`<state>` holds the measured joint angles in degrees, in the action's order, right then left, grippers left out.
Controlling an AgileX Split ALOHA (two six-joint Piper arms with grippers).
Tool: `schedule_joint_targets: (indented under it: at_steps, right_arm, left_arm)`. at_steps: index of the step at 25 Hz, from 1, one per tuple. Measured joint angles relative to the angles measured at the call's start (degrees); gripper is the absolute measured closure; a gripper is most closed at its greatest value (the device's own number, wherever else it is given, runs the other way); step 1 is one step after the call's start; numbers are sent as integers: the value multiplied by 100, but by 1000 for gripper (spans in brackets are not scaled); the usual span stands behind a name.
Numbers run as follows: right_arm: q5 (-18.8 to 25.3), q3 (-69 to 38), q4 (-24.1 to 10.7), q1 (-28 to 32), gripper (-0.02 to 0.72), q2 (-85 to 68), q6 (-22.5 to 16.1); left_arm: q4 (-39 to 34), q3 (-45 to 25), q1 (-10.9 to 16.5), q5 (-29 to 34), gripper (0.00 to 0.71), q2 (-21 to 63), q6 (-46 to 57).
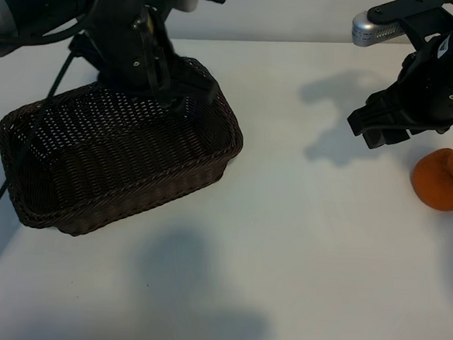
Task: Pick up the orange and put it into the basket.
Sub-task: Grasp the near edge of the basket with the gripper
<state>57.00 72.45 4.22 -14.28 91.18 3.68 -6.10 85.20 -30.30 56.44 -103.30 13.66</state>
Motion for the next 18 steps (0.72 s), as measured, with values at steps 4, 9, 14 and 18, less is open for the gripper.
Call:
schedule_joint_targets:
  at_steps: [4,9,14,18]
  right_arm:
    - [0,0,0,0,168,0,0]
    - [34,0,0,0,168,0,0]
    - [98,0,-2,0,168,0,0]
    - [137,0,-13,0,168,0,0]
  left_arm:
    - [-554,-5,14,517,166,69,503]
    - [-640,-306,254,671,166,507,793]
    - [-652,-1085,775,614,166,1128,934]
    - [-656,-1894,1216,288,166,1809,1209]
